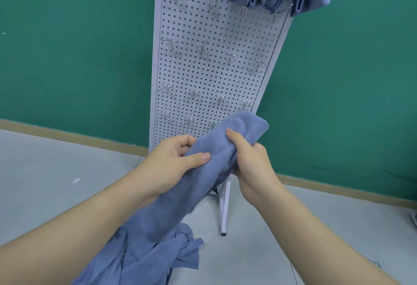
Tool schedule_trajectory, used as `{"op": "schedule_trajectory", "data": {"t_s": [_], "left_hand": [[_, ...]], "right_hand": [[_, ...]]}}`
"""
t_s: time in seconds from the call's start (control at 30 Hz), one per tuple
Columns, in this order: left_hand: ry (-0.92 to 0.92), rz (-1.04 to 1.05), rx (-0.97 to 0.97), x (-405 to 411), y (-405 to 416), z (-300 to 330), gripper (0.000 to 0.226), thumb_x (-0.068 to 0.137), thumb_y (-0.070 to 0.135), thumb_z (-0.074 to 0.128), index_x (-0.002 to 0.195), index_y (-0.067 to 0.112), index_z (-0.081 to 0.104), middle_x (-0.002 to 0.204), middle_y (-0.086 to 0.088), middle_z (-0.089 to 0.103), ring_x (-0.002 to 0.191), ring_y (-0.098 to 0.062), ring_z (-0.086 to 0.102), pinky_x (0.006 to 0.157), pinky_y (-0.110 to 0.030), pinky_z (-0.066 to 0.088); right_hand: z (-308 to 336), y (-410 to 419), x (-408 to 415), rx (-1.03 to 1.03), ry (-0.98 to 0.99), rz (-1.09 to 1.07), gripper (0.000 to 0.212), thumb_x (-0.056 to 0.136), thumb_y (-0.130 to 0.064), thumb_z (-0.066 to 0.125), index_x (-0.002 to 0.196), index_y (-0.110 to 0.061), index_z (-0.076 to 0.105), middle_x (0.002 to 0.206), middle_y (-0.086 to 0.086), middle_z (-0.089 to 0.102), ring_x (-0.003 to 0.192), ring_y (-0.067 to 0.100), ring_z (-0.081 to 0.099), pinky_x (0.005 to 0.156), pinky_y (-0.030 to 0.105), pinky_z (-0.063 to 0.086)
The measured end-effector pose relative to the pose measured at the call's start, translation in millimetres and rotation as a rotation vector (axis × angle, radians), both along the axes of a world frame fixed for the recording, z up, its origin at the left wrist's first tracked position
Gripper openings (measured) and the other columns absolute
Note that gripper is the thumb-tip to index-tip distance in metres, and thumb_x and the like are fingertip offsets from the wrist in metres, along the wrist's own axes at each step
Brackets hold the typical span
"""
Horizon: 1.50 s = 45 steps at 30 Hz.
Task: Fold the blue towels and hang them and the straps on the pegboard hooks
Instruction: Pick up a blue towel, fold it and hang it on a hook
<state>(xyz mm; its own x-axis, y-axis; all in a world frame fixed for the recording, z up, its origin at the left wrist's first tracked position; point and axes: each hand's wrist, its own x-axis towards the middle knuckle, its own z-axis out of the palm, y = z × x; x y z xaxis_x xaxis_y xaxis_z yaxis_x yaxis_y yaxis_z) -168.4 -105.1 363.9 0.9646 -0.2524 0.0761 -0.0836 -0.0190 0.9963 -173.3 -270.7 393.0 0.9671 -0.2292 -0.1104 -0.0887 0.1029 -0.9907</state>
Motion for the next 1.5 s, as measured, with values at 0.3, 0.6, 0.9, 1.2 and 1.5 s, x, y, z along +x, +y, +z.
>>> {"op": "schedule_trajectory", "data": {"t_s": [0.3,0.6,0.9,1.2,1.5], "left_hand": [[0.001,0.061,-0.065,-4.3,11.2,14.7,0.007,0.096,0.014,0.068,0.09,0.012,0.066,0.082,-0.012,0.075,0.07,-0.022,0.066,0.071,-0.036,0.048],[0.04,-0.01,-0.013,-2.7,25.2,20.9,0.036,0.069,0.022,0.067,0.087,-0.007,0.056,0.077,-0.015,0.055,0.072,-0.026,0.05,0.064,-0.035,0.038],[-0.093,0.03,0.153,0.5,23.3,16.1,0.046,0.07,0.041,0.071,0.097,0.004,0.065,0.089,-0.023,0.067,0.076,-0.022,0.061,0.077,-0.041,0.047],[-0.673,0.279,0.449,-1.6,30.4,-0.1,0.047,0.084,0.047,0.061,0.126,0.027,0.06,0.119,0.017,0.055,0.114,0.0,0.053,0.093,-0.006,0.035],[-0.64,0.277,0.451,10.4,42.6,-19.3,0.057,0.083,0.02,0.072,0.132,0.042,0.053,0.125,0.025,0.056,0.127,-0.007,0.05,0.103,-0.022,0.039]], "right_hand": [[-7.1,-20.4,3.7,-0.547,-0.159,-0.09,0.068,0.093,-0.026,0.071,0.151,-0.024,0.038,0.135,-0.006,0.056,0.109,0.013,0.064,0.096,0.033,0.055],[-34.3,2.6,-16.2,-1.103,-0.63,0.385,0.095,0.076,-0.019,0.071,0.16,-0.031,0.028,0.166,-0.009,0.03,0.155,0.004,0.02,0.125,0.043,0.025],[-32.3,9.8,-2.1,-0.969,-0.627,0.258,0.079,0.071,-0.007,0.06,0.145,-0.031,0.05,0.142,-0.012,0.058,0.13,0.012,0.054,0.108,0.045,0.045],[-18.2,30.7,23.1,-0.743,-0.435,0.011,0.077,0.061,-0.018,0.044,0.135,-0.025,0.065,0.119,0.0,0.073,0.106,0.022,0.067,0.091,0.042,0.057],[-11.9,65.9,37.3,-0.82,-0.302,0.122,0.027,0.058,-0.022,0.039,0.072,-0.021,0.062,0.058,-0.002,0.058,0.063,0.025,0.053,0.053,0.04,0.045]]}}
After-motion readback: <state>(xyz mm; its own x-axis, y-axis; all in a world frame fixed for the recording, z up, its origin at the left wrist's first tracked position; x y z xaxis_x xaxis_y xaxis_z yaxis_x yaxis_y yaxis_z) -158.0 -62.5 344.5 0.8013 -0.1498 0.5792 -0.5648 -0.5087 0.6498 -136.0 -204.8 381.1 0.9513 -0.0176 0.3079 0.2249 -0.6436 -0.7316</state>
